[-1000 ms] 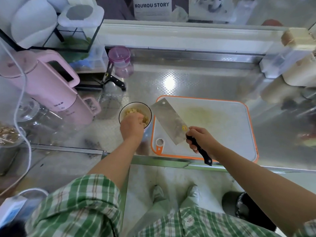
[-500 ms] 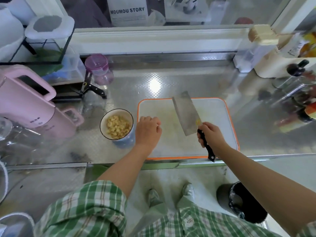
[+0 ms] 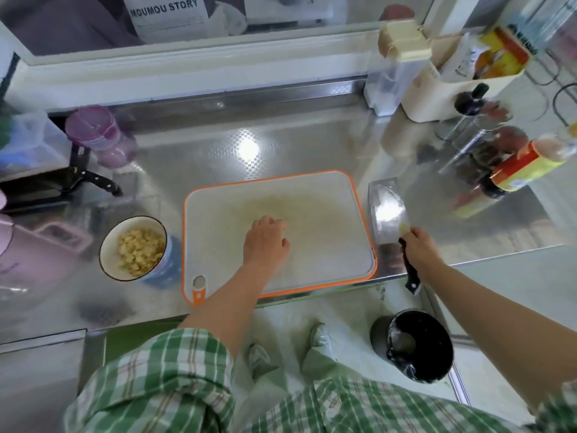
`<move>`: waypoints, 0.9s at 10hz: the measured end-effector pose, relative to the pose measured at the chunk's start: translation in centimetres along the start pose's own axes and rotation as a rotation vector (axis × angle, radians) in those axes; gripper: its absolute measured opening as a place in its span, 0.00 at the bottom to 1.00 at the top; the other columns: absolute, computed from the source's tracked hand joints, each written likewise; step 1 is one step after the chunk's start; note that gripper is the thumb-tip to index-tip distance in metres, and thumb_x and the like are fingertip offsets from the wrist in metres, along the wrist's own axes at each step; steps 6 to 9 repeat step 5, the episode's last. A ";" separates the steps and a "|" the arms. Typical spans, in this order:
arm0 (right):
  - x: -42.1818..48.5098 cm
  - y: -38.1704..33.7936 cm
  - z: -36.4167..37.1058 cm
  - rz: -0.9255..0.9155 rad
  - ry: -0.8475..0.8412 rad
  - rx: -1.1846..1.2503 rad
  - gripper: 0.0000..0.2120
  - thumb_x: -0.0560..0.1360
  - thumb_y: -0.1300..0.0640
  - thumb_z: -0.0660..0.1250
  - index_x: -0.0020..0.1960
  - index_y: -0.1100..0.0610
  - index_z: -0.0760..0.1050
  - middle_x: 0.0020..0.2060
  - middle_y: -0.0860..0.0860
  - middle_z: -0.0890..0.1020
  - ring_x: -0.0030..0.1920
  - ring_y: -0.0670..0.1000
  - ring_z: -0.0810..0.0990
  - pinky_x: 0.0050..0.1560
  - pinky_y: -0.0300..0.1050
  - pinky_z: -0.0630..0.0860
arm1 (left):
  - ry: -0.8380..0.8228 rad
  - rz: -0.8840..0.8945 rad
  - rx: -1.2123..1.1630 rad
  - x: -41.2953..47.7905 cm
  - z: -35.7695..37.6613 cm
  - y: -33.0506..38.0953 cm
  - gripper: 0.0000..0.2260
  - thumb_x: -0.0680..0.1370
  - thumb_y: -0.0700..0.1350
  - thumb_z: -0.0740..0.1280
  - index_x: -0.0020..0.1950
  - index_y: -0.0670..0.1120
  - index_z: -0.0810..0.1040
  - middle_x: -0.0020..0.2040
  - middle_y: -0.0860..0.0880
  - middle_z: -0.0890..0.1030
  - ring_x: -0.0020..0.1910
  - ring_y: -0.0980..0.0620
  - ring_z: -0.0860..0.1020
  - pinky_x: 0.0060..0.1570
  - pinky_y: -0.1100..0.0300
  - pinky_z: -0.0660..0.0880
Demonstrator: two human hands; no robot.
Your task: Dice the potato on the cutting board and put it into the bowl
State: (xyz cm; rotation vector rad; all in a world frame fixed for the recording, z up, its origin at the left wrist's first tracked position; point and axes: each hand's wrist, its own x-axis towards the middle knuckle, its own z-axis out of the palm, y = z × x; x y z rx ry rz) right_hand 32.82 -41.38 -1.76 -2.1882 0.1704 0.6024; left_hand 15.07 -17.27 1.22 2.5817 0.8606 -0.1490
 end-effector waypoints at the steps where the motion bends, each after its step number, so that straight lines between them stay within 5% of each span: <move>1: 0.5 -0.6 -0.2 -0.019 -0.020 -0.091 0.13 0.82 0.52 0.58 0.44 0.60 0.71 0.34 0.57 0.74 0.34 0.56 0.72 0.35 0.46 0.69 | -0.005 -0.035 0.019 0.1 0.2 0.2 0.17 0.76 0.42 0.62 0.65 0.47 0.75 0.62 0.45 0.73 0.64 0.45 0.68 0.61 0.53 0.67; 2: 1.0 -0.8 0.0 -0.027 -0.030 -0.215 0.09 0.80 0.56 0.61 0.55 0.61 0.73 0.46 0.59 0.78 0.47 0.60 0.77 0.49 0.53 0.74 | 0.008 -0.063 0.014 0.1 0.3 0.2 0.17 0.77 0.42 0.61 0.66 0.47 0.74 0.63 0.45 0.73 0.64 0.44 0.68 0.61 0.53 0.67; 3: 1.0 -1.0 0.3 -0.025 -0.016 -0.346 0.19 0.76 0.59 0.64 0.66 0.61 0.69 0.60 0.63 0.73 0.59 0.64 0.73 0.62 0.55 0.71 | -0.008 -0.097 0.007 0.1 0.0 0.2 0.17 0.78 0.43 0.60 0.66 0.46 0.73 0.63 0.44 0.73 0.64 0.44 0.68 0.62 0.53 0.67; 4: 0.7 -1.5 0.3 -0.048 -0.014 -0.420 0.22 0.75 0.61 0.63 0.68 0.61 0.67 0.64 0.64 0.66 0.63 0.66 0.68 0.67 0.55 0.67 | 0.008 -0.098 0.018 0.2 -0.3 -0.1 0.17 0.78 0.43 0.60 0.67 0.46 0.73 0.63 0.44 0.72 0.64 0.44 0.67 0.63 0.53 0.67; 9: 0.6 -2.3 0.3 -0.070 -0.010 -0.422 0.23 0.76 0.59 0.62 0.70 0.61 0.65 0.66 0.65 0.66 0.65 0.66 0.67 0.67 0.57 0.67 | -0.018 -0.106 0.049 0.4 -0.8 -0.3 0.17 0.78 0.44 0.60 0.67 0.46 0.72 0.64 0.43 0.72 0.65 0.43 0.67 0.63 0.52 0.66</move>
